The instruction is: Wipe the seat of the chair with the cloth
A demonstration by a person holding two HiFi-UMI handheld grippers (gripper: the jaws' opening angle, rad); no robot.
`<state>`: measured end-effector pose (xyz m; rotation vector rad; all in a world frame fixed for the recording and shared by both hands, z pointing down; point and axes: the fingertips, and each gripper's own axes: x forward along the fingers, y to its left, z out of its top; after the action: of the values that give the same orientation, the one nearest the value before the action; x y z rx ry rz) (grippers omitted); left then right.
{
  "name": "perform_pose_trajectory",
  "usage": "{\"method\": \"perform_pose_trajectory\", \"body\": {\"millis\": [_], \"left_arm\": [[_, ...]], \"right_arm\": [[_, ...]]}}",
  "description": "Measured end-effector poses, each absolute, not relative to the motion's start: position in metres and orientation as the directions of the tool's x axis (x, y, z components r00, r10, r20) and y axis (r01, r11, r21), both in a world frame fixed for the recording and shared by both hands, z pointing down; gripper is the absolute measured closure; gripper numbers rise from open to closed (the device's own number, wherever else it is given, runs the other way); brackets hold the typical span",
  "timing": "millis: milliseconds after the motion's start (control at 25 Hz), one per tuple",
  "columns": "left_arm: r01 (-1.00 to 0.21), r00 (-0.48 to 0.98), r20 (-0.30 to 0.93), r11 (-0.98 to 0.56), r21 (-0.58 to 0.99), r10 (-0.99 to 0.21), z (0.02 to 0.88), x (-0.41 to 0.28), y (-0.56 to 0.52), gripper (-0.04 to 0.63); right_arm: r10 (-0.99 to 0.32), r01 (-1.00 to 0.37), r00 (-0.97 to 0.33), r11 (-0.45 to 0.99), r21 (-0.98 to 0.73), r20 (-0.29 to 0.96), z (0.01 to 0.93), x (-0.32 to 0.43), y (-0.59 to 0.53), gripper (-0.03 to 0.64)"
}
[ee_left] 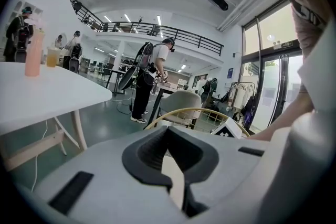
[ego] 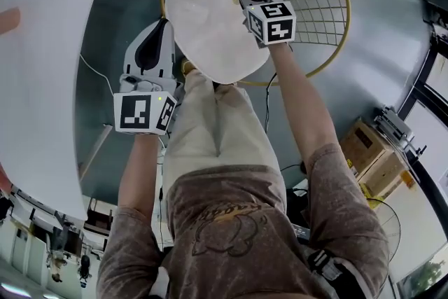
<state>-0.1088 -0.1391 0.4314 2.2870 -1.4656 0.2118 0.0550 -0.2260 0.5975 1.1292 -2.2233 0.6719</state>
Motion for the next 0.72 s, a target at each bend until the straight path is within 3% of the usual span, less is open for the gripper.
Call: {"method": "perform_pose_trajectory", "body": {"millis": [720], "left_arm": [[-0.891,0.444,0.378,-0.355,0.283,-0.813,0.461,-0.102,-0.131,0.586]], "right_arm": [[-0.387,-0.818,-0.424,0.551,-0.163,0.819,0.696,0.057,-0.23,0.497]]}}
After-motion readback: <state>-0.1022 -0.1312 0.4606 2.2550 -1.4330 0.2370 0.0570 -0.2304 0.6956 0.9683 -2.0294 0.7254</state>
